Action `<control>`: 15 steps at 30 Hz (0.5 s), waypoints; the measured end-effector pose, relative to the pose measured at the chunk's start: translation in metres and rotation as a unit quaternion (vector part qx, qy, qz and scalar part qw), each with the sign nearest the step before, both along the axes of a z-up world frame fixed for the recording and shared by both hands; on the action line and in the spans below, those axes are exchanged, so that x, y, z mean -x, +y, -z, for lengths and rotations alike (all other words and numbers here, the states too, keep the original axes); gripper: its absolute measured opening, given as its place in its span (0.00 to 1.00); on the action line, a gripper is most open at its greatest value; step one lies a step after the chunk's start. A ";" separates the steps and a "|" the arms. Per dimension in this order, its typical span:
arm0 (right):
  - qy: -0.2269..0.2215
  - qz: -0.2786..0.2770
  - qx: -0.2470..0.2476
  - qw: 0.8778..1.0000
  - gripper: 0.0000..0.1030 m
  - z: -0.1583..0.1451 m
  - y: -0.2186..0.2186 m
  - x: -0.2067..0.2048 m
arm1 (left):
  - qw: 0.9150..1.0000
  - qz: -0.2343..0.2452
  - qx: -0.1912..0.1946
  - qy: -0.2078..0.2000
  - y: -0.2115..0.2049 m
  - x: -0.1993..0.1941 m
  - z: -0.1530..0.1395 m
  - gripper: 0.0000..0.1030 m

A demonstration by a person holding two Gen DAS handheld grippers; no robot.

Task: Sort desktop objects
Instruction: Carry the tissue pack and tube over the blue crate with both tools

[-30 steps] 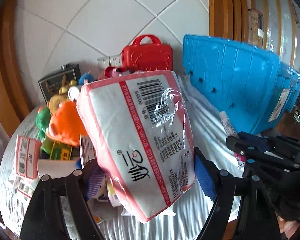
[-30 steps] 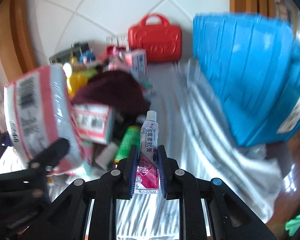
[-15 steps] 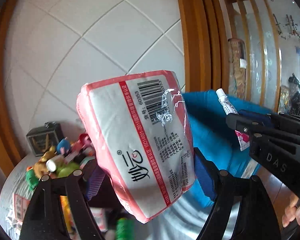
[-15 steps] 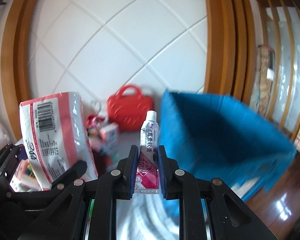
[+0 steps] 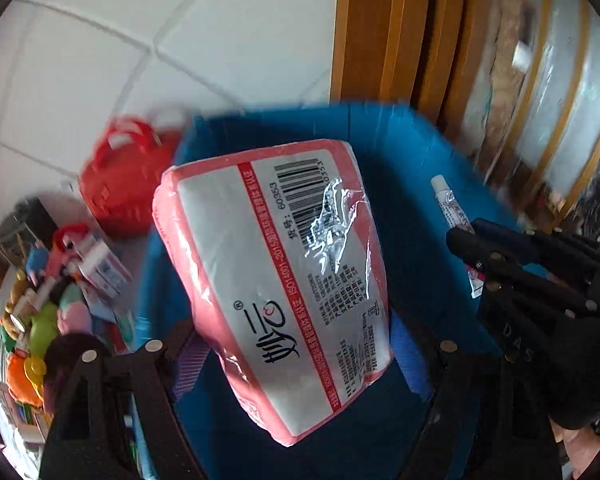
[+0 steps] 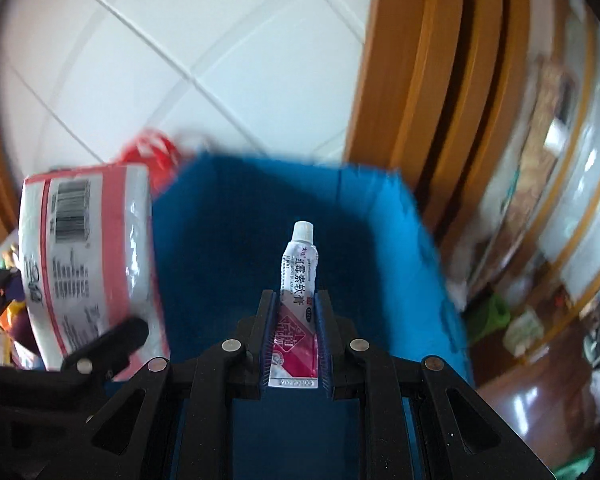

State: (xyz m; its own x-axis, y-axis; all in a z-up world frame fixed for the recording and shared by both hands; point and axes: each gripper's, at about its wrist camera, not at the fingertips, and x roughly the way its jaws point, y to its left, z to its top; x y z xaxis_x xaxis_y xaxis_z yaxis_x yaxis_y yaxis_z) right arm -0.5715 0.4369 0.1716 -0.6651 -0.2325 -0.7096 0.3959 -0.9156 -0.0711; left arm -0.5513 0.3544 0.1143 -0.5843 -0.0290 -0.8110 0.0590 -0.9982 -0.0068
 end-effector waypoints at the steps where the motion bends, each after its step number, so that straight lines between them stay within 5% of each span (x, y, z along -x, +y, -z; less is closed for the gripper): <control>1: -0.033 -0.003 -0.004 0.999 0.18 0.015 0.003 0.018 | 0.999 -0.002 0.005 -0.035 0.005 0.015 0.017 0.78; 7: -0.220 -0.026 -0.051 0.974 0.18 0.112 0.007 0.076 | 0.985 0.000 0.018 -0.173 0.021 0.047 0.094 0.79; 9: -0.256 -0.030 -0.065 0.964 0.18 0.133 0.009 0.081 | 0.977 0.009 -0.004 -0.212 0.023 0.051 0.110 0.79; 15: -0.294 -0.044 -0.105 0.949 0.16 0.158 0.014 0.086 | 0.976 0.017 0.000 -0.216 0.036 0.049 0.113 0.79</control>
State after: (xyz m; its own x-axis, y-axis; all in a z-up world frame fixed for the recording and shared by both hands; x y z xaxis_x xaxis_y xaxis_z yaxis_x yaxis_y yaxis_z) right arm -0.6573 0.4508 0.0136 -0.1241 -0.0813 -0.9889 0.4974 -0.8675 0.0089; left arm -0.5999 0.3900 0.0010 -0.1882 -0.0157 -0.9820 0.0235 -0.9997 0.0115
